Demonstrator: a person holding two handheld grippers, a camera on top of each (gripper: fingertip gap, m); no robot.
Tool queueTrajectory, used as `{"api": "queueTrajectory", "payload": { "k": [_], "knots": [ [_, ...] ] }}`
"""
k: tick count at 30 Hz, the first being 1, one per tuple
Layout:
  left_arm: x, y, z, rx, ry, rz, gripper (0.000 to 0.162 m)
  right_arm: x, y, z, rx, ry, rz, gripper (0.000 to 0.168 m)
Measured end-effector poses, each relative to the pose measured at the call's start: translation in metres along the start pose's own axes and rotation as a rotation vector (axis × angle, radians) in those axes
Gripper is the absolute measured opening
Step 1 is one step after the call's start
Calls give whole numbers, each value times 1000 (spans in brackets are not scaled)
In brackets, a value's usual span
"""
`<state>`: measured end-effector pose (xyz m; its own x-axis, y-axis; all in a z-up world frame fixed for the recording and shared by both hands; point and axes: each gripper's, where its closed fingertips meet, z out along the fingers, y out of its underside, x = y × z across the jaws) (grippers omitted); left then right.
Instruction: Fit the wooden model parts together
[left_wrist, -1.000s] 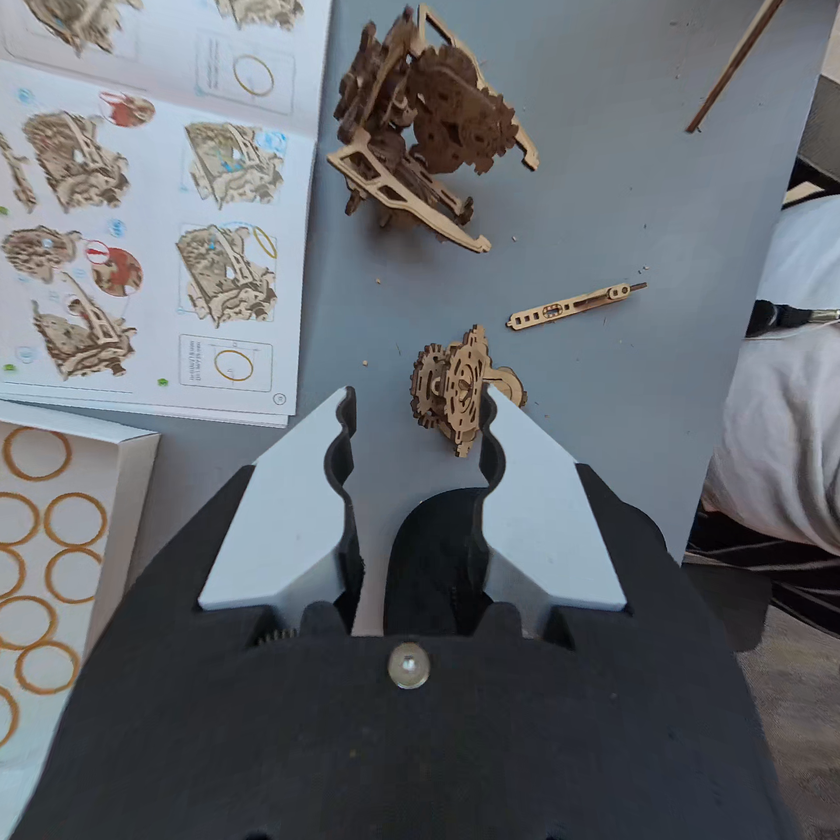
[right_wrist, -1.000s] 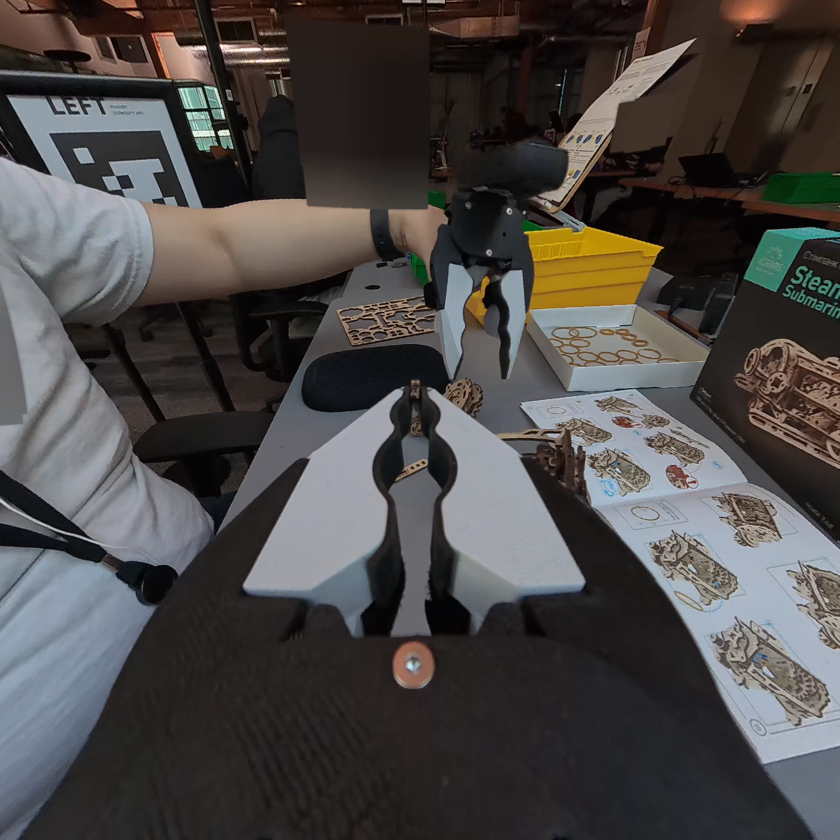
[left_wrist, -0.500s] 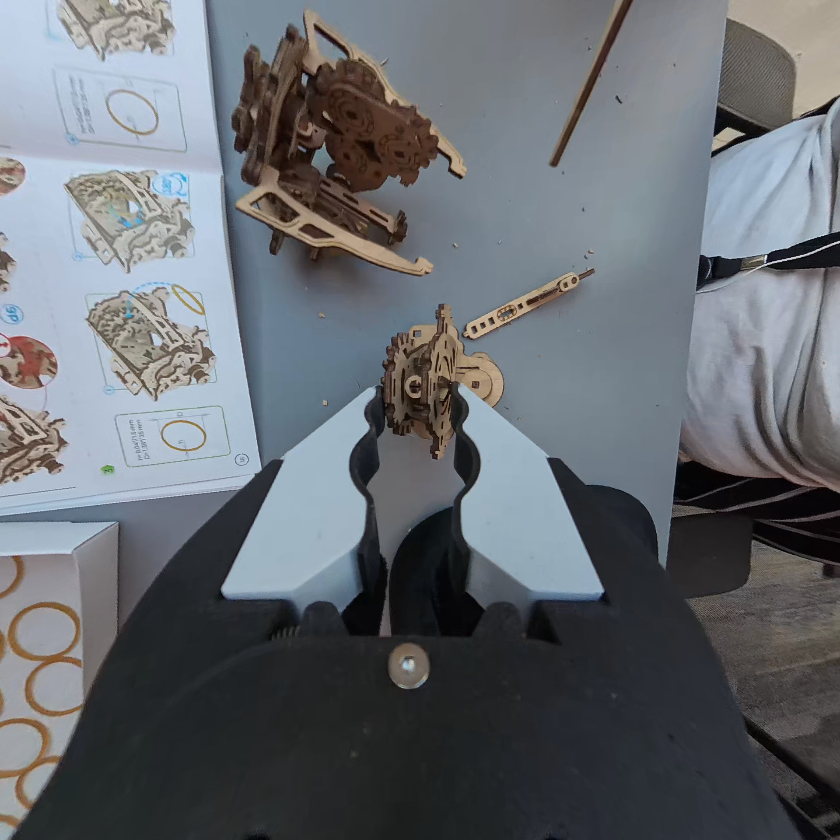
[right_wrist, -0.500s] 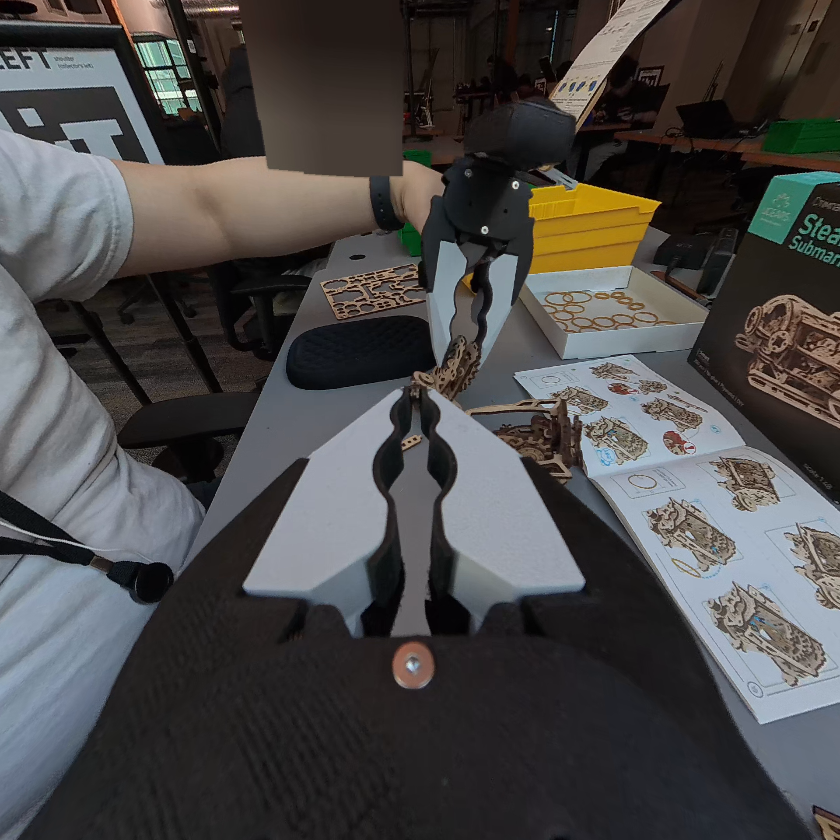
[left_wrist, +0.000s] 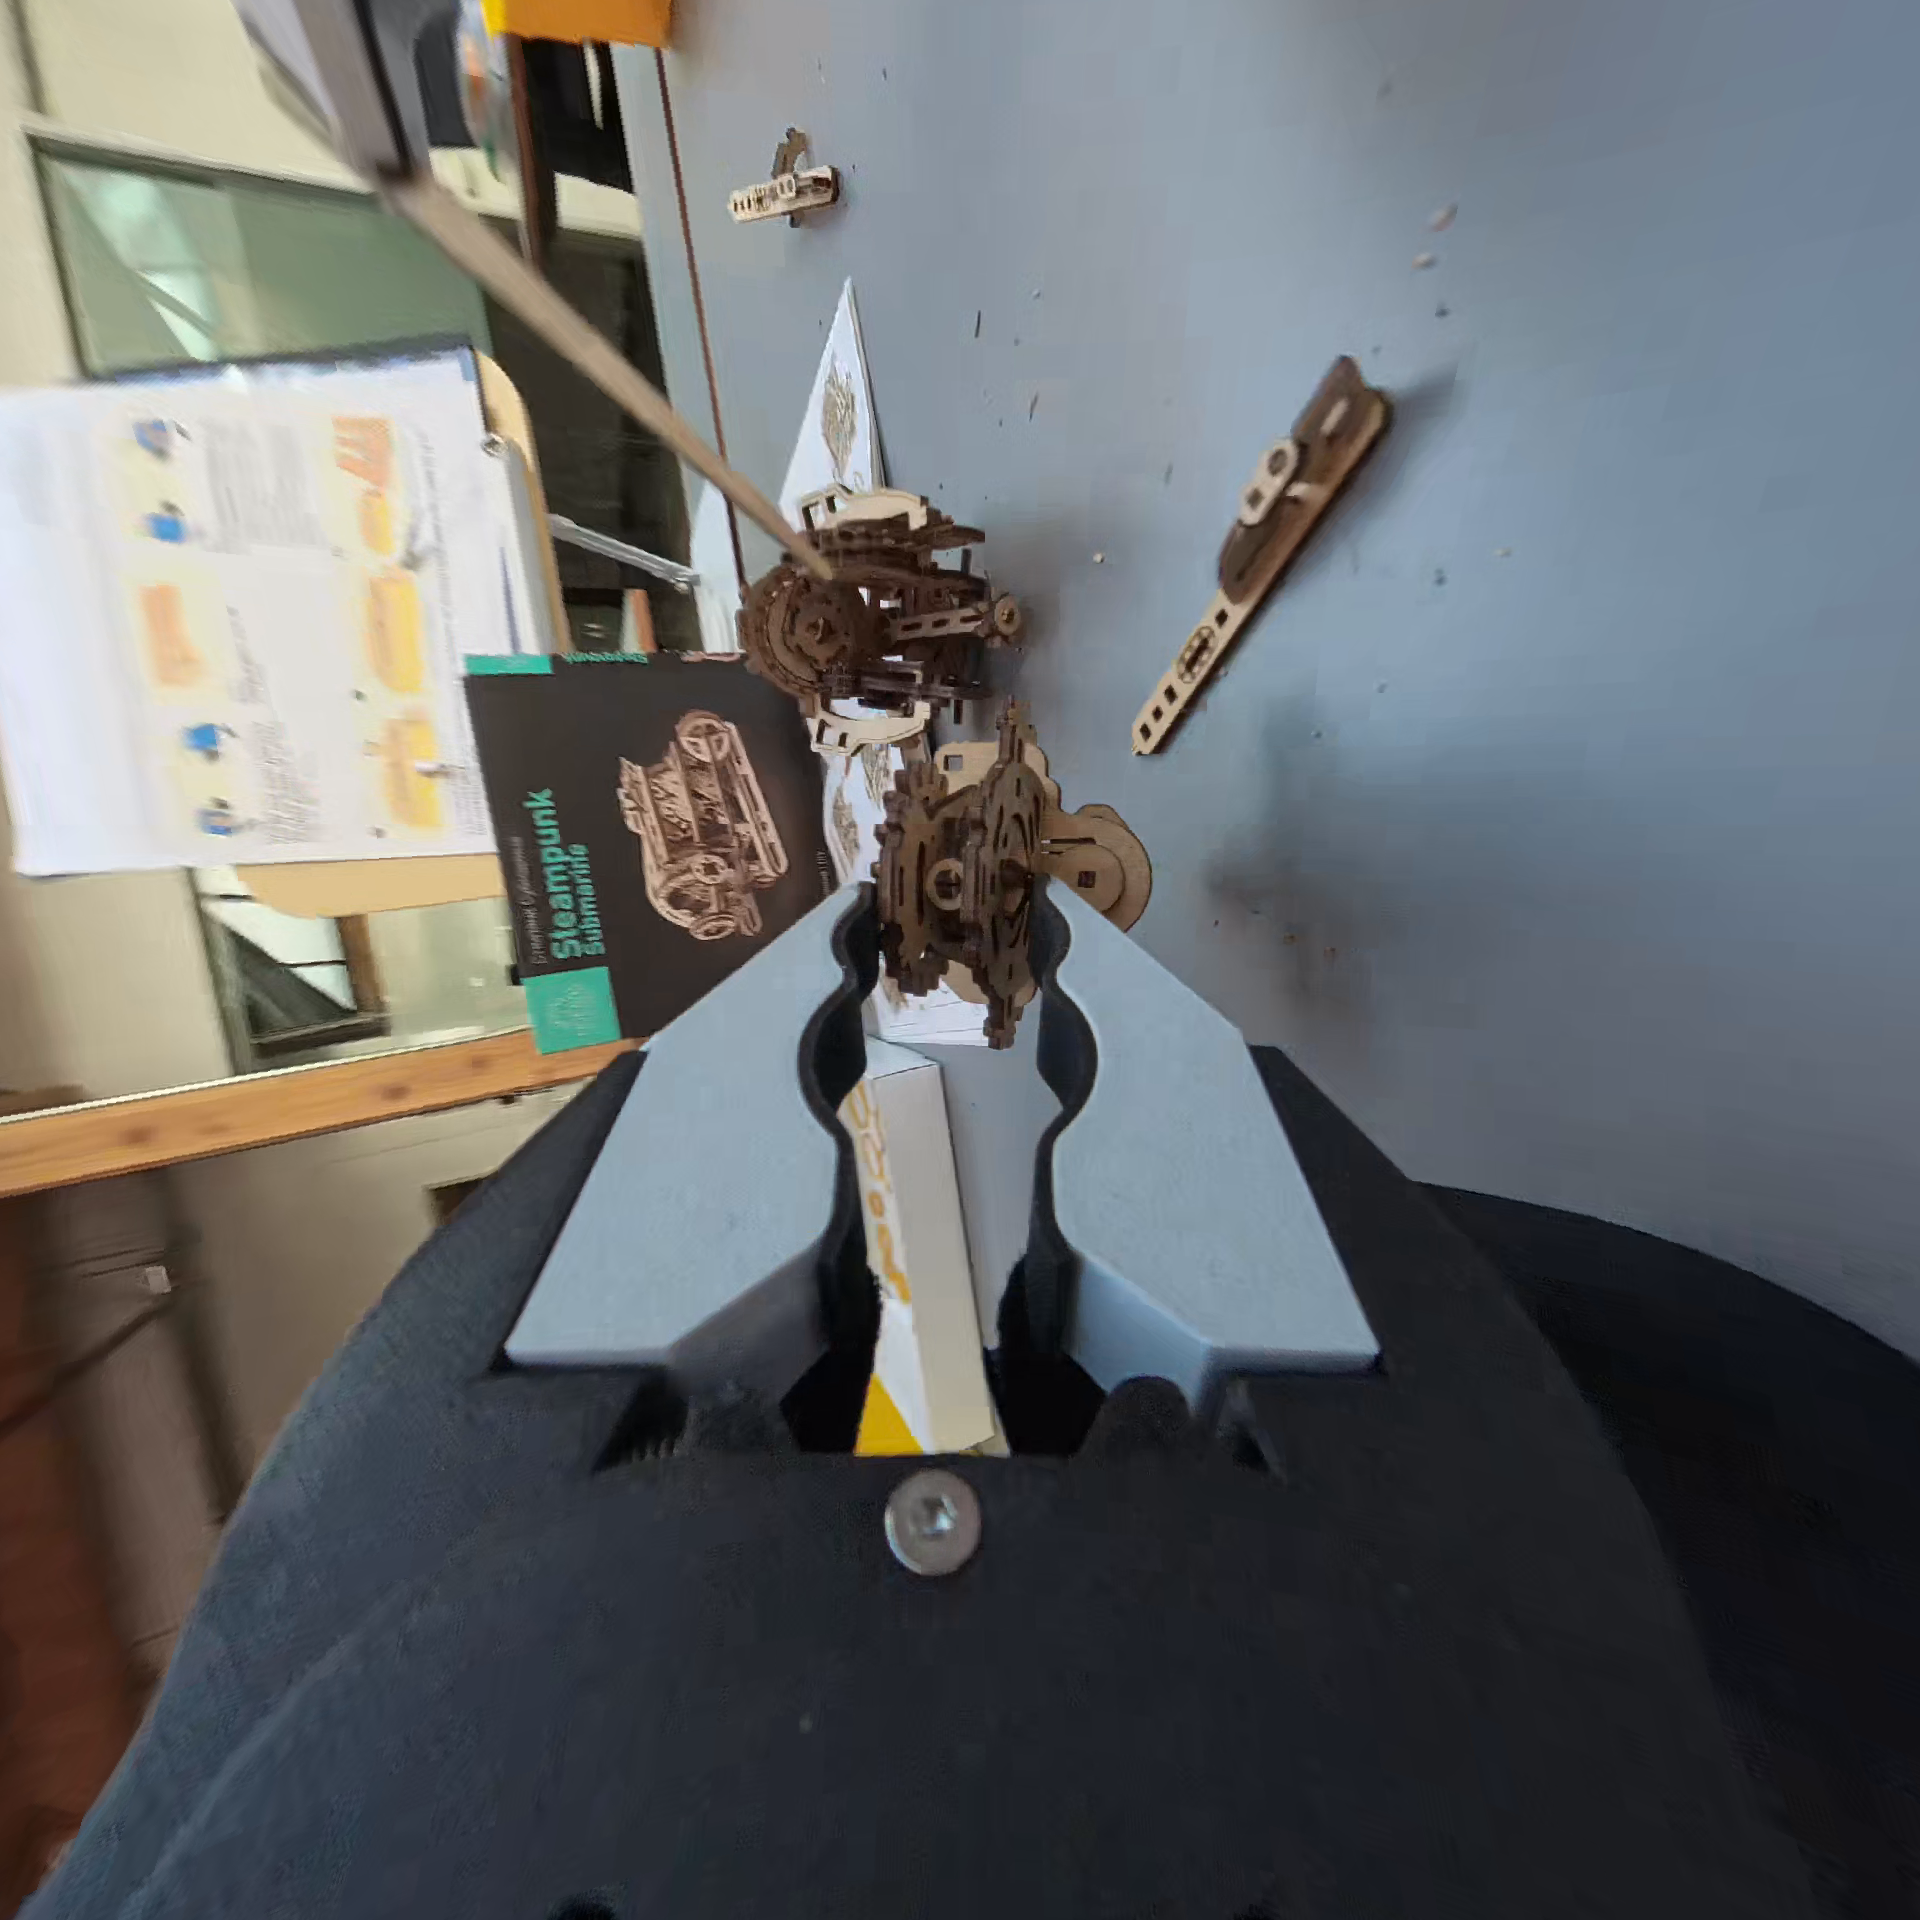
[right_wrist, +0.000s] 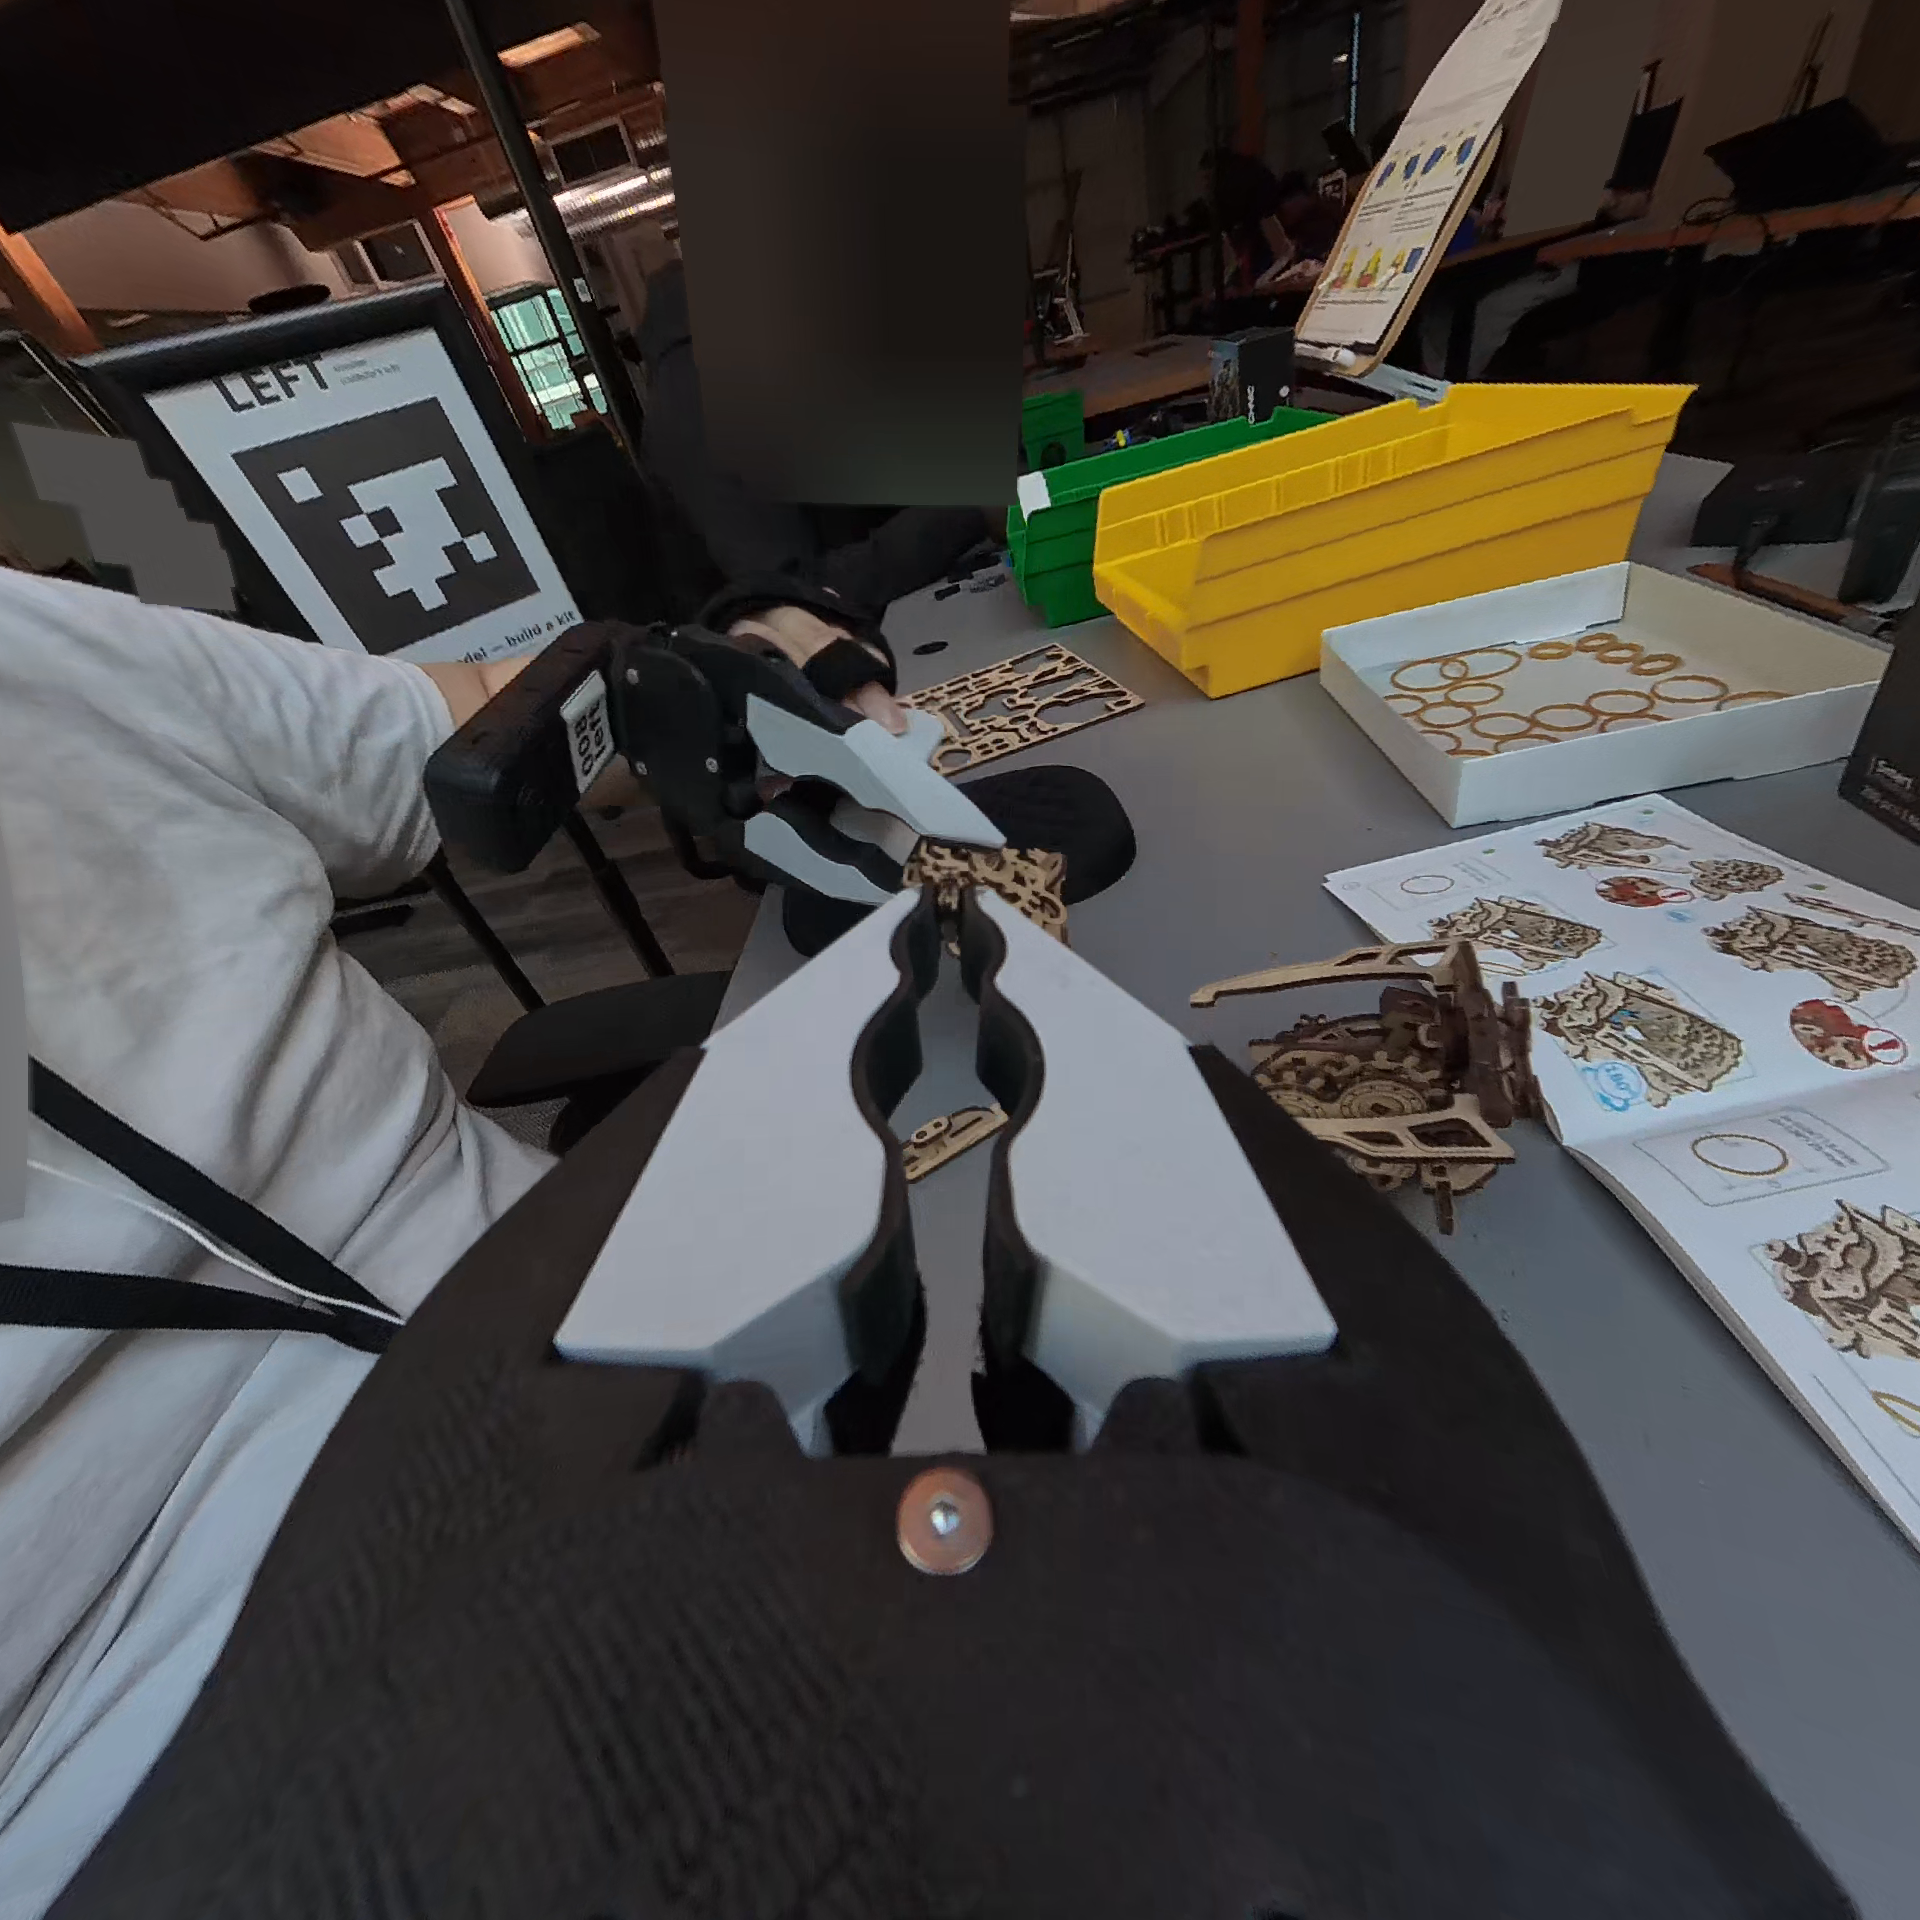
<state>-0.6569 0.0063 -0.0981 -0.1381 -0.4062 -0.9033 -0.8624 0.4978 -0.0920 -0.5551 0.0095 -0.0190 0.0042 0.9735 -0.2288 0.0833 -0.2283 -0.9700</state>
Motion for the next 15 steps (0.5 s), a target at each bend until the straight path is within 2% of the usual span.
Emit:
{"api": "queueTrajectory", "payload": {
  "k": [3, 8, 15],
  "knots": [
    [21, 1, -3, -67, -87, 104, 27, -3, 11, 17, -93, 32, -25, 2],
    [27, 1, -9, -100, -202, 153, 26, -6, 34, 47, -269, 32, -22, 2],
    [29, 1, -11, -80, -237, 147, 26, -9, 35, 66, -289, -38, 35, 2]
  ]
}}
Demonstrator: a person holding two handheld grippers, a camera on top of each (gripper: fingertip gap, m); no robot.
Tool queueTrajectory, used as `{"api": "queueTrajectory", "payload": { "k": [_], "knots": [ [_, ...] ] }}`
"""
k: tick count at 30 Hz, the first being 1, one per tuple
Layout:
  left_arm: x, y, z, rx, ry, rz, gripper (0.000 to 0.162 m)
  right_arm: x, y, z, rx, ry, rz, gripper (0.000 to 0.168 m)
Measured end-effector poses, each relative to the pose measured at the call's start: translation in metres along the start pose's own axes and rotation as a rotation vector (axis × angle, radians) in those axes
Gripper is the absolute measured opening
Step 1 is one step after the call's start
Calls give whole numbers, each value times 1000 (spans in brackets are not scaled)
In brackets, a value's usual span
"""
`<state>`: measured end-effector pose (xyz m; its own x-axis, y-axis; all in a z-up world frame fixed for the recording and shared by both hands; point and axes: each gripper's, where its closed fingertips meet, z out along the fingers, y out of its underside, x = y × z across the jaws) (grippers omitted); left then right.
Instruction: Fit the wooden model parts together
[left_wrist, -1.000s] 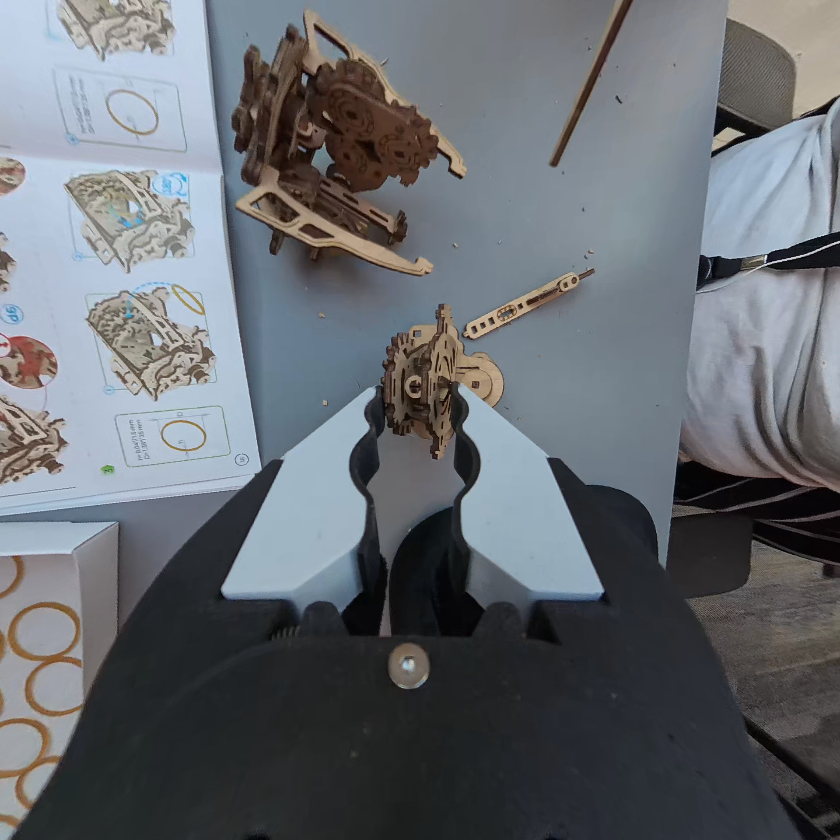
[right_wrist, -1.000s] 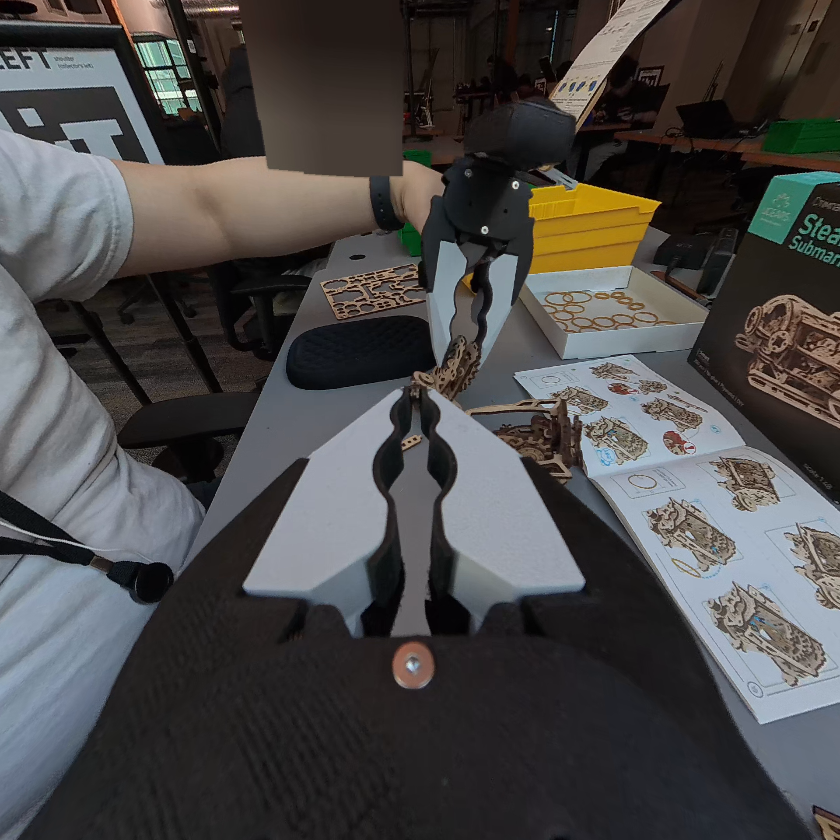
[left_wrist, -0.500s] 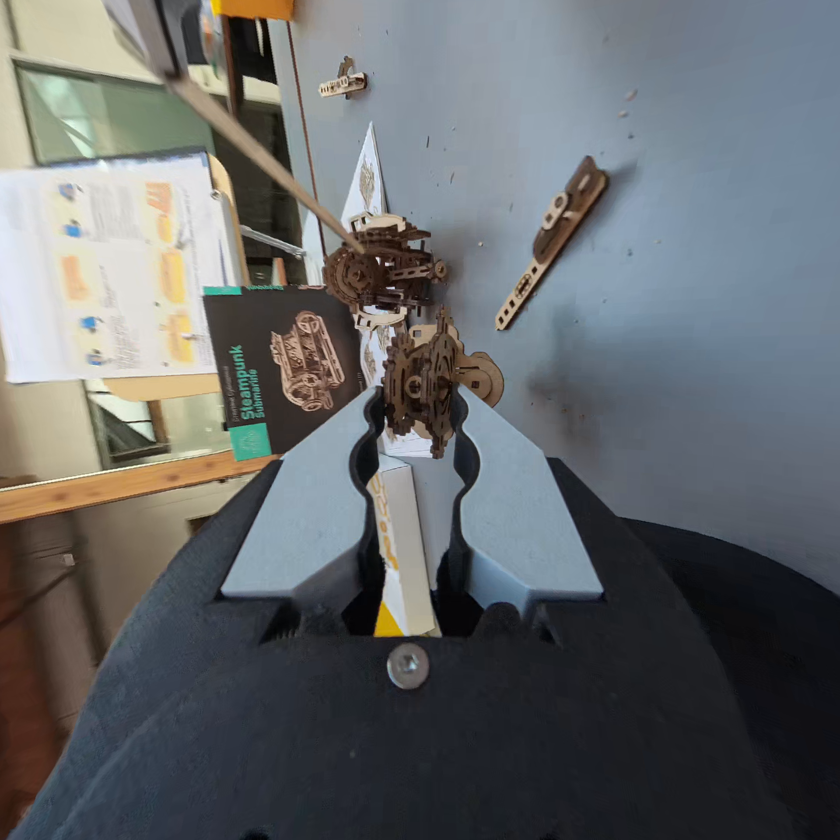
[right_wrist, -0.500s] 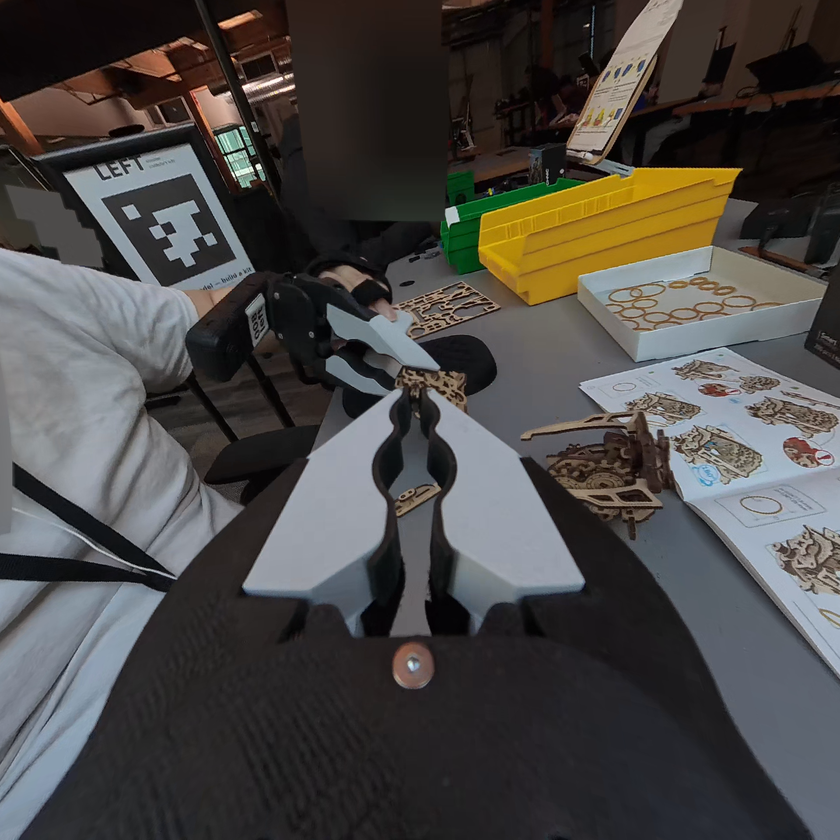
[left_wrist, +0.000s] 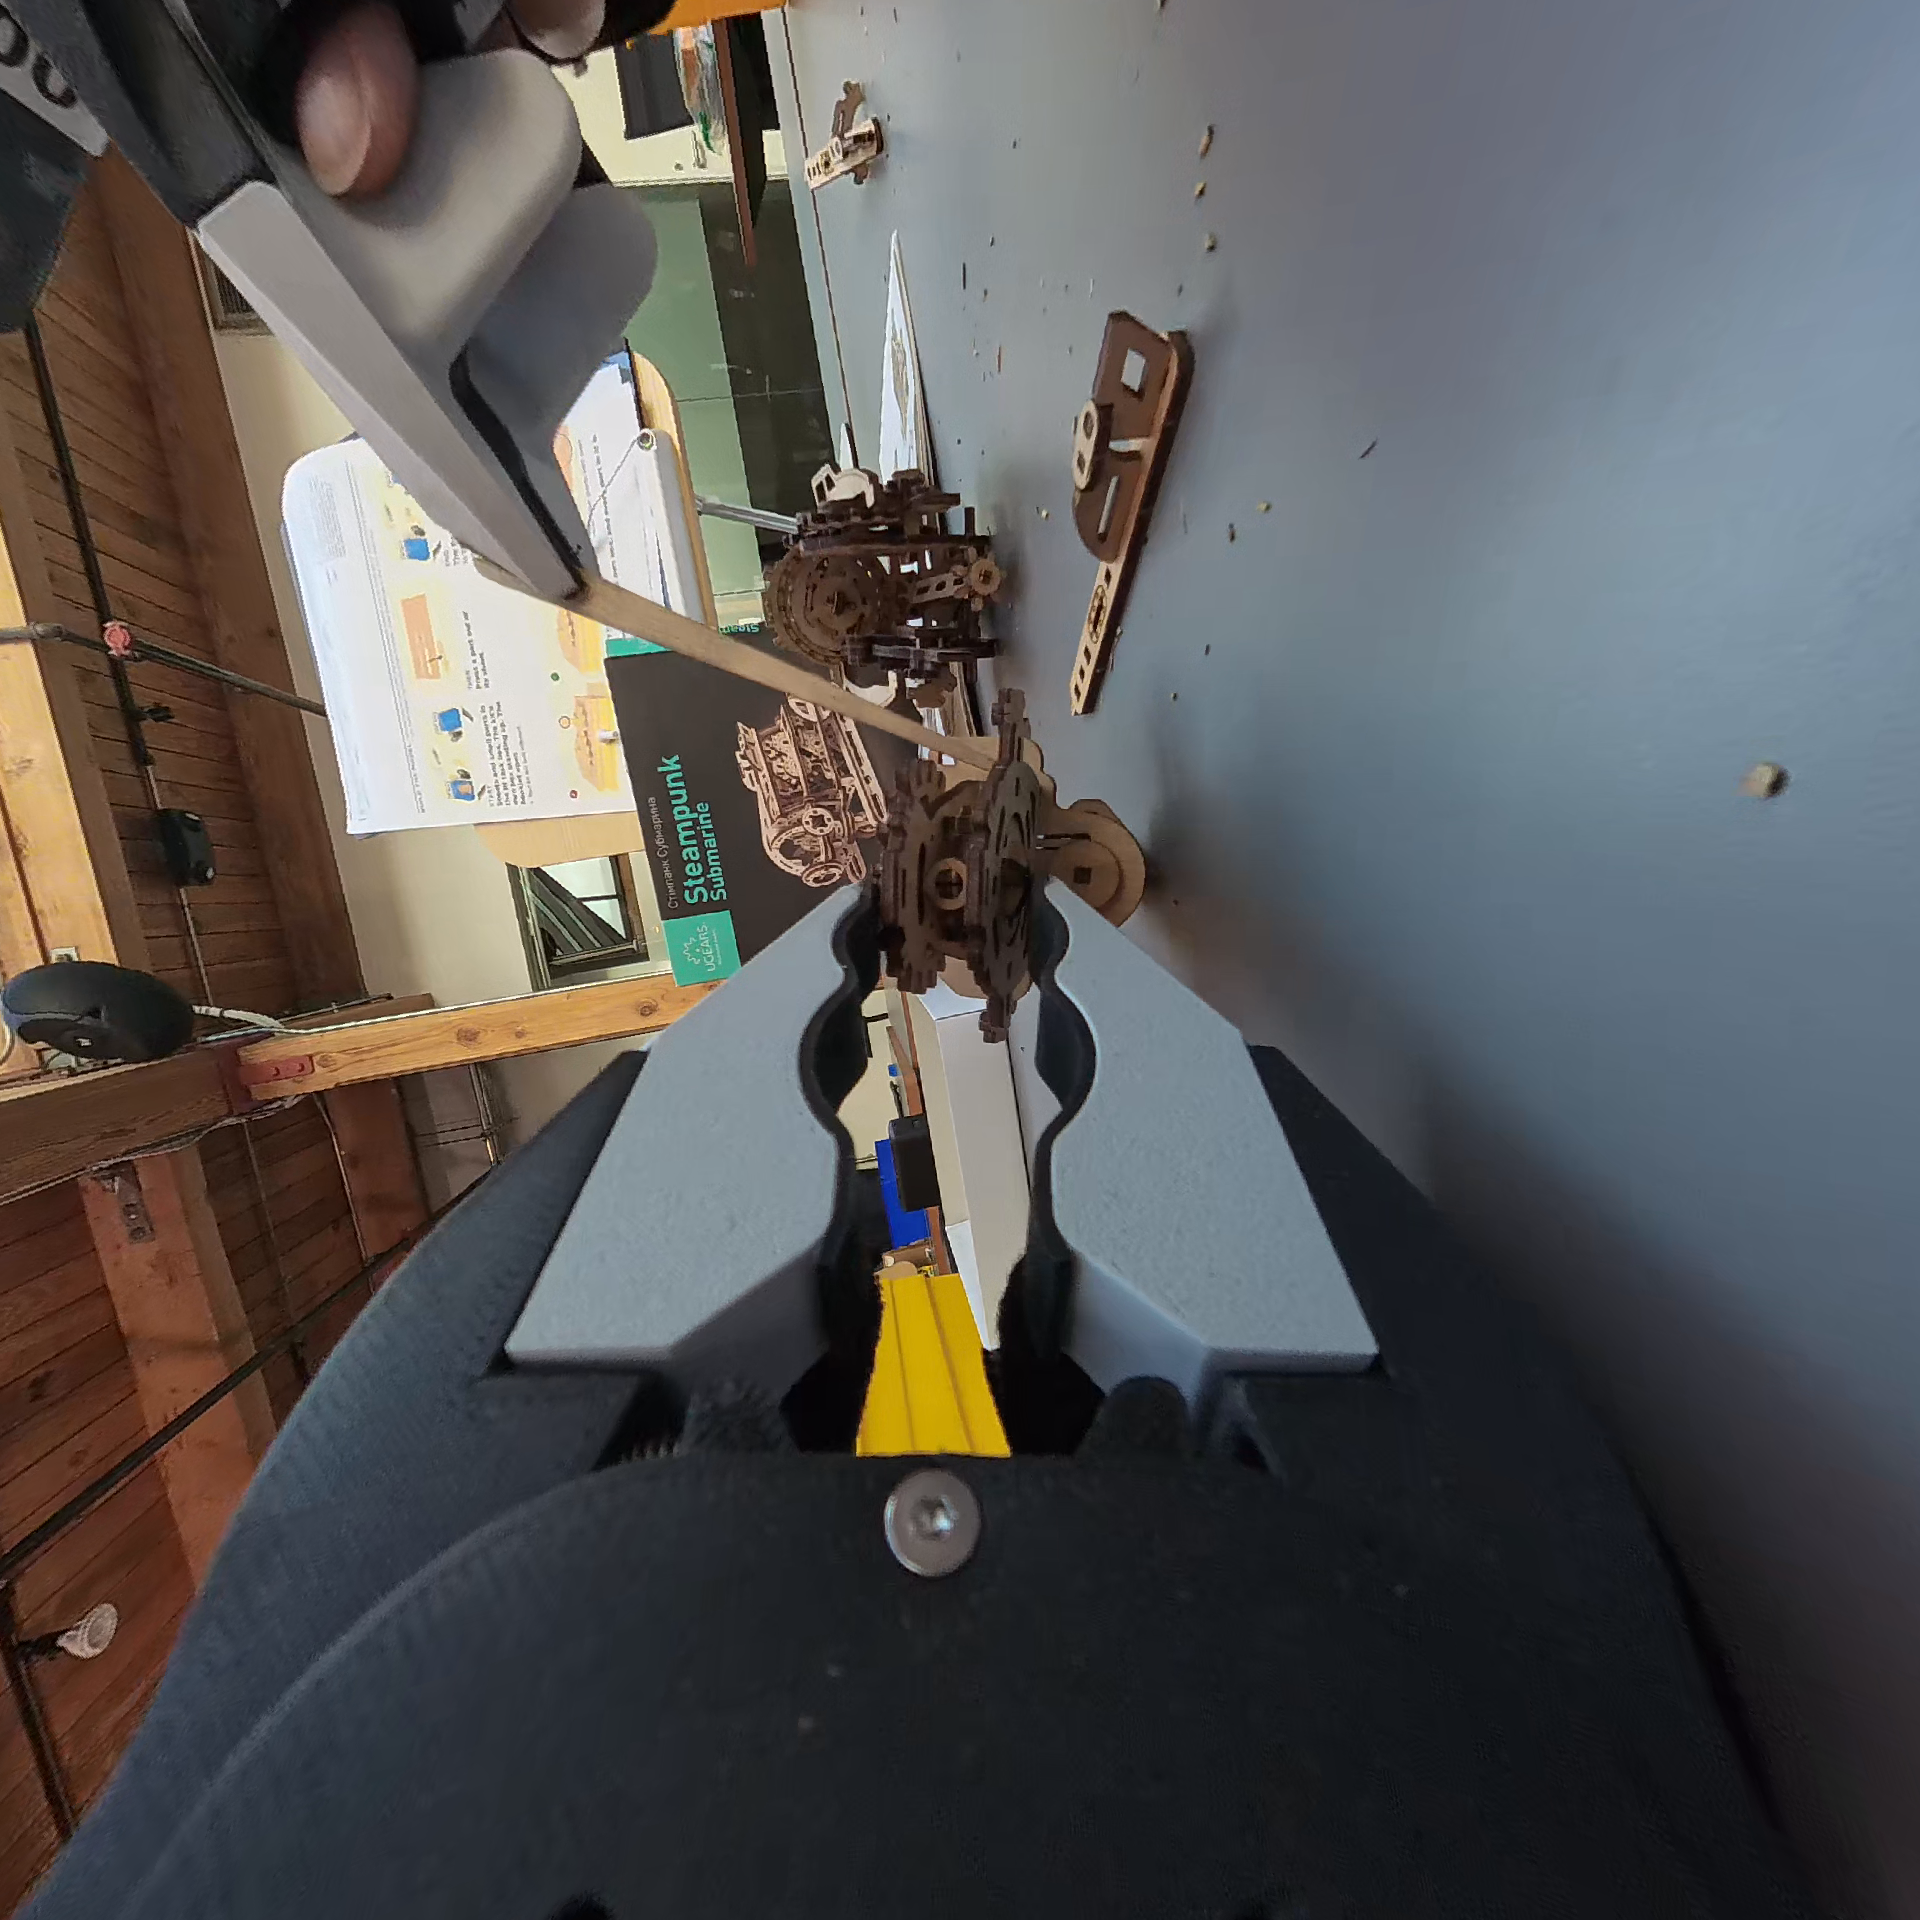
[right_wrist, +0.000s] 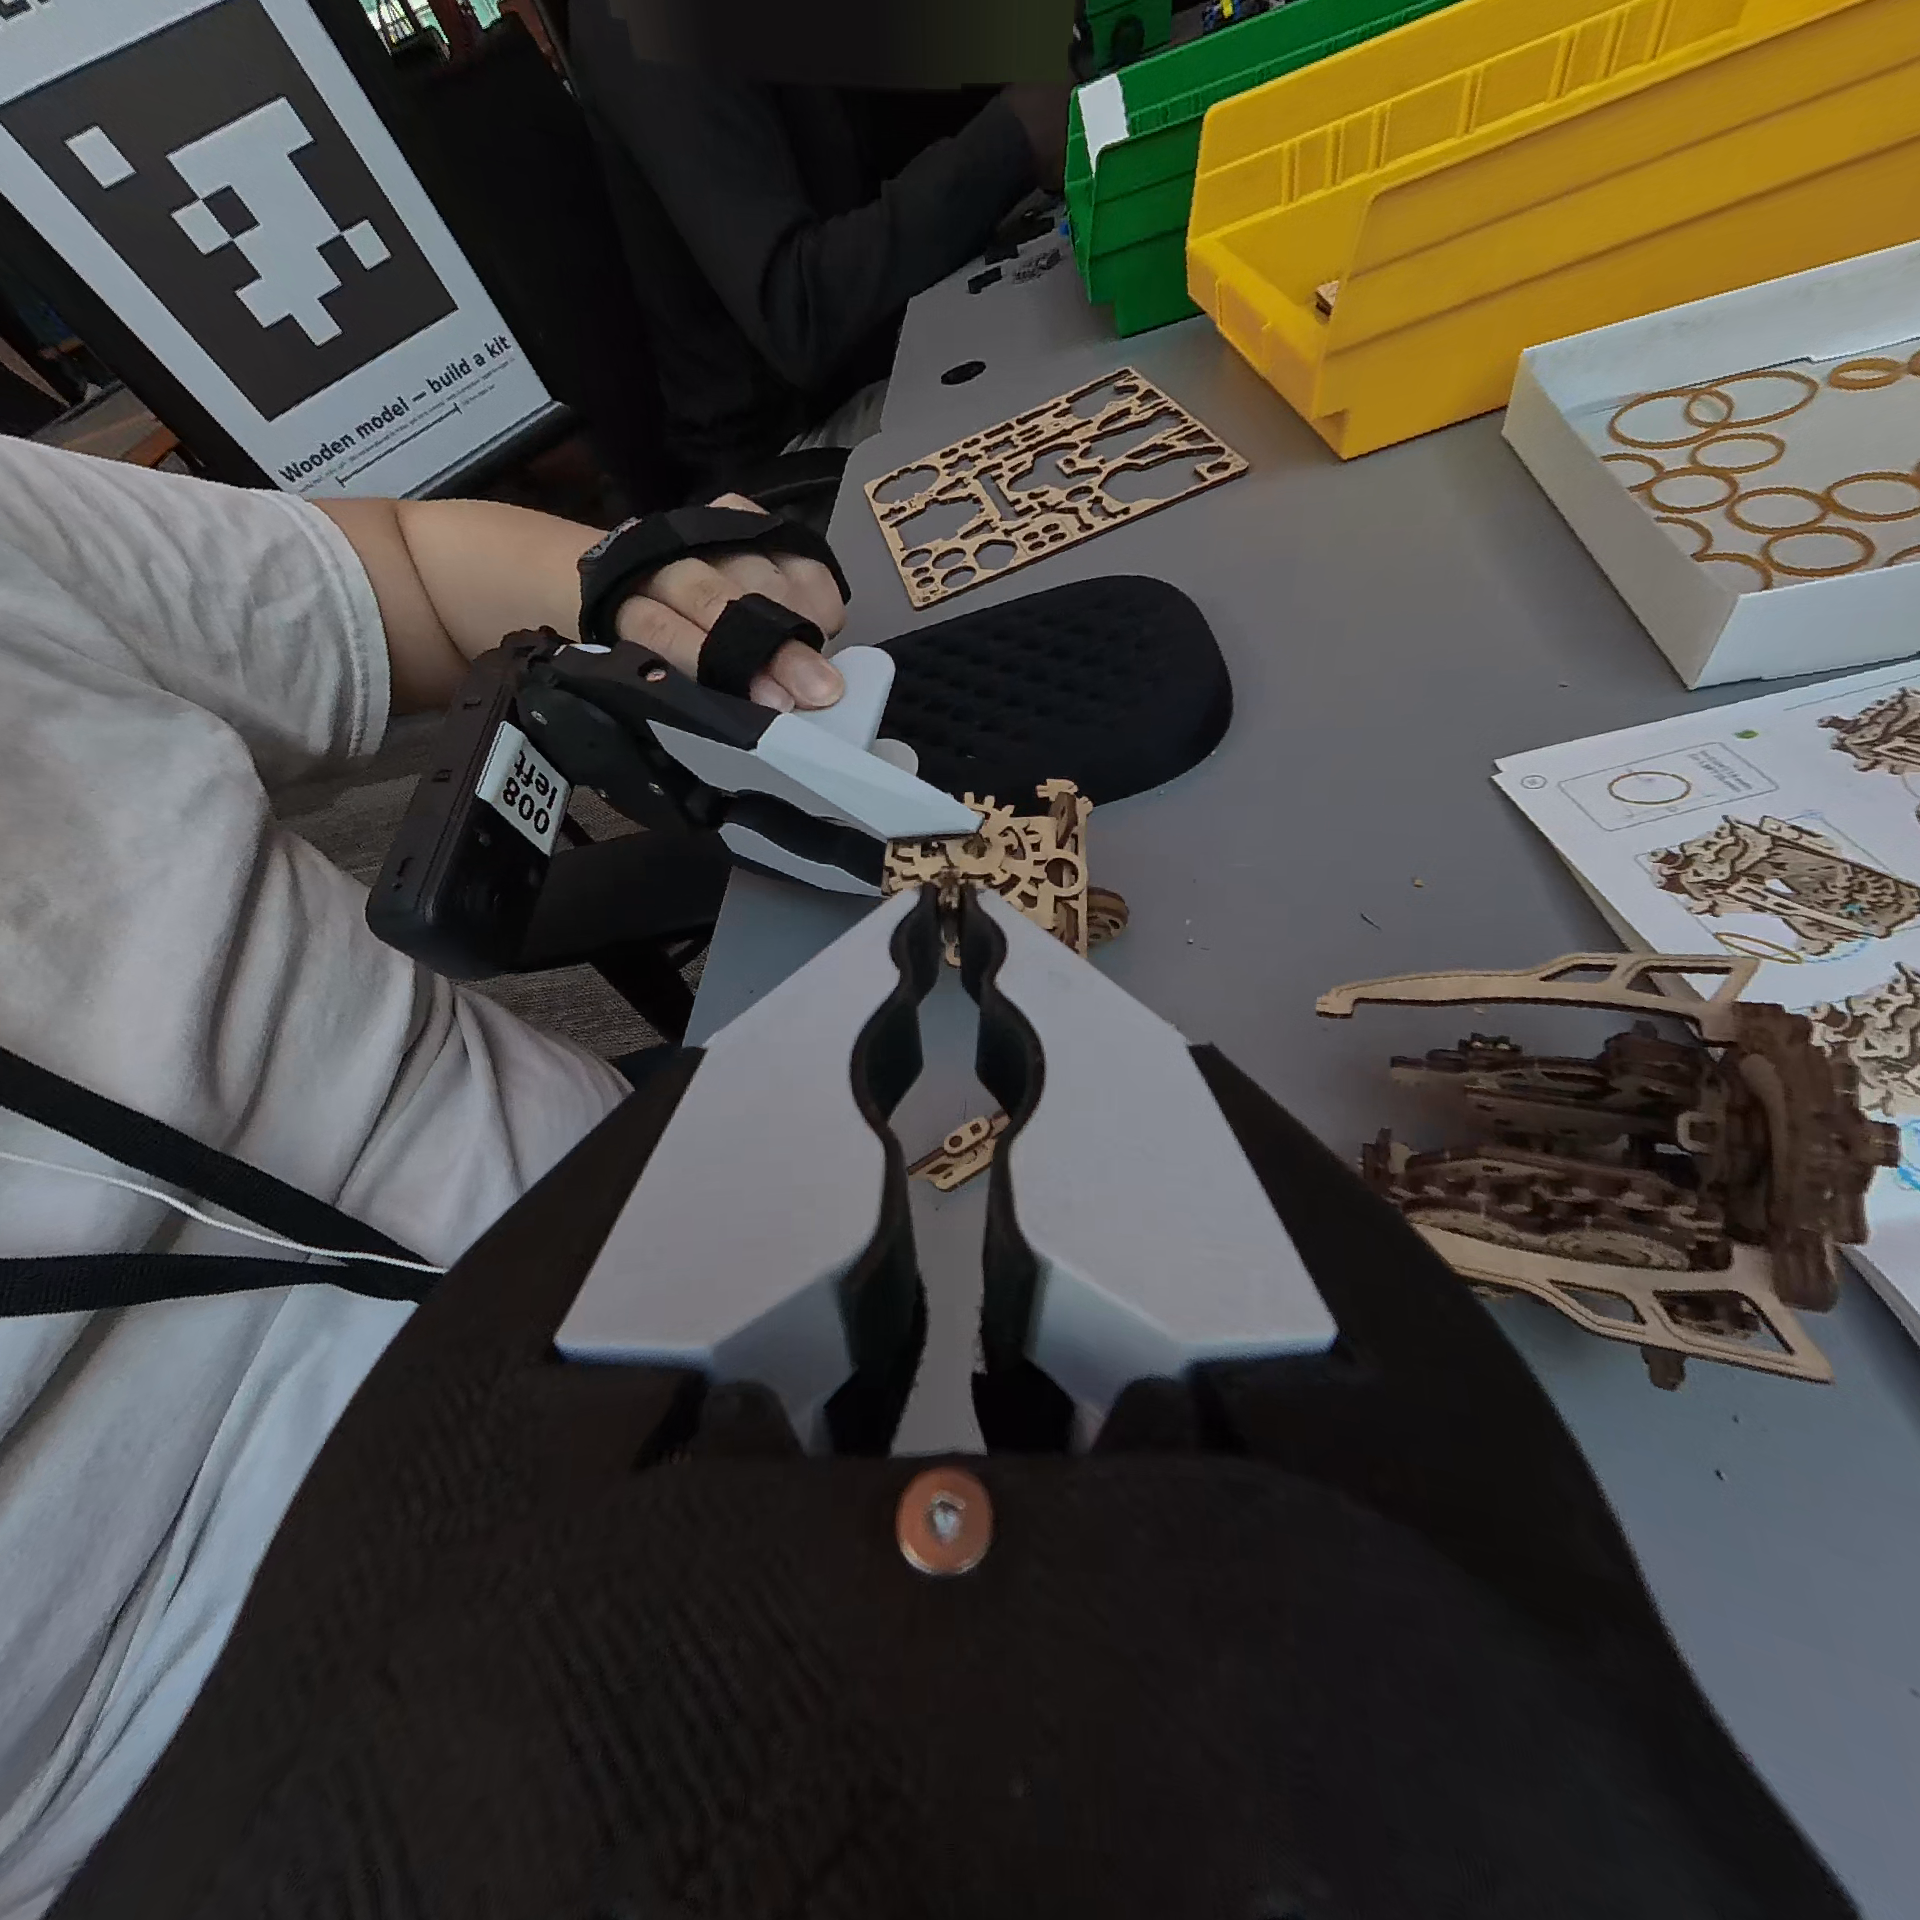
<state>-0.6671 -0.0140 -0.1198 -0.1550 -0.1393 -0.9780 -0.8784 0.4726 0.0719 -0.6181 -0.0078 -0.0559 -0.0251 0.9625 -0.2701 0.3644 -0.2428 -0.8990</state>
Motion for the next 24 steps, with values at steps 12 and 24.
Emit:
{"api": "queueTrajectory", "payload": {
  "k": [12, 24],
  "knots": [
    [0, 0, 1, 18, -4, -36, 26, 1, 6, -1, -74, -14, -7, 2],
    [2, -4, 0, 34, 17, -56, 25, 5, 21, 31, -292, -27, 58, 2]
  ]
}}
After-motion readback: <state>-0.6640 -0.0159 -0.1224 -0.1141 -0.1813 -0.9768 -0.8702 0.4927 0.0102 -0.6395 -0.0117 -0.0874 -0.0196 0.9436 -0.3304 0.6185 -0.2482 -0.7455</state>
